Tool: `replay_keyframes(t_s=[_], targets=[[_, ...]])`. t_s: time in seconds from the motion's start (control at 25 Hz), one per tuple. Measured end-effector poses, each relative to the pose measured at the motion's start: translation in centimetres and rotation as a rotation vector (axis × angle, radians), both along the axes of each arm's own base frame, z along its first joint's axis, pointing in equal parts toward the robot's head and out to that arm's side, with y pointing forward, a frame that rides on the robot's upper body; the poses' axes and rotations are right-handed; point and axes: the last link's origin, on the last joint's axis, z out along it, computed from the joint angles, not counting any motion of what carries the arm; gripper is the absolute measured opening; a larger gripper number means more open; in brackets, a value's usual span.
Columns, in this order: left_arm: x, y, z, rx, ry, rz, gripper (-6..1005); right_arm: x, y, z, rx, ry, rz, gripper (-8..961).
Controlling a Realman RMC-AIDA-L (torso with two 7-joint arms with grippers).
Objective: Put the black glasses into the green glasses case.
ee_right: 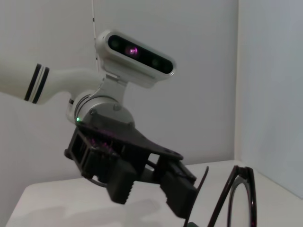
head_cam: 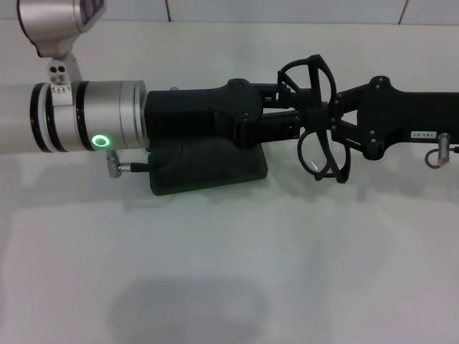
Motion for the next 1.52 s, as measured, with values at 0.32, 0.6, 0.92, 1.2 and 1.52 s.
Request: replay_keyframes(t_s=[0.32, 0.6, 0.92, 1.2, 1.52], targets=[[0.0, -0.1, -0.1, 0.0, 0.001, -0.002, 471, -0.3, 0.1, 0.0, 0.004, 0.011, 0.001, 107], [-0.1, -0.1, -0.3, -0.002, 0.011, 0.002, 472, -0.6, -0.1, 0.0, -0.002, 0.023, 0.017, 107], [-0.2, 0.1, -0.1, 0.005, 0.018, 0.002, 472, -0.6, 0.1, -0.1, 0.008, 0.019, 0.019, 106], [-4.1, 1.2, 4.2, 0.197, -0.064, 0.173, 471, 0.1, 0.7, 0.3, 0.075, 0.004, 0.003, 106], [-10.8, 3.2, 7.4, 0.614, -0.037, 0.492, 471, -3.5, 1.2, -5.2, 0.115, -0.346, 0.223, 104]])
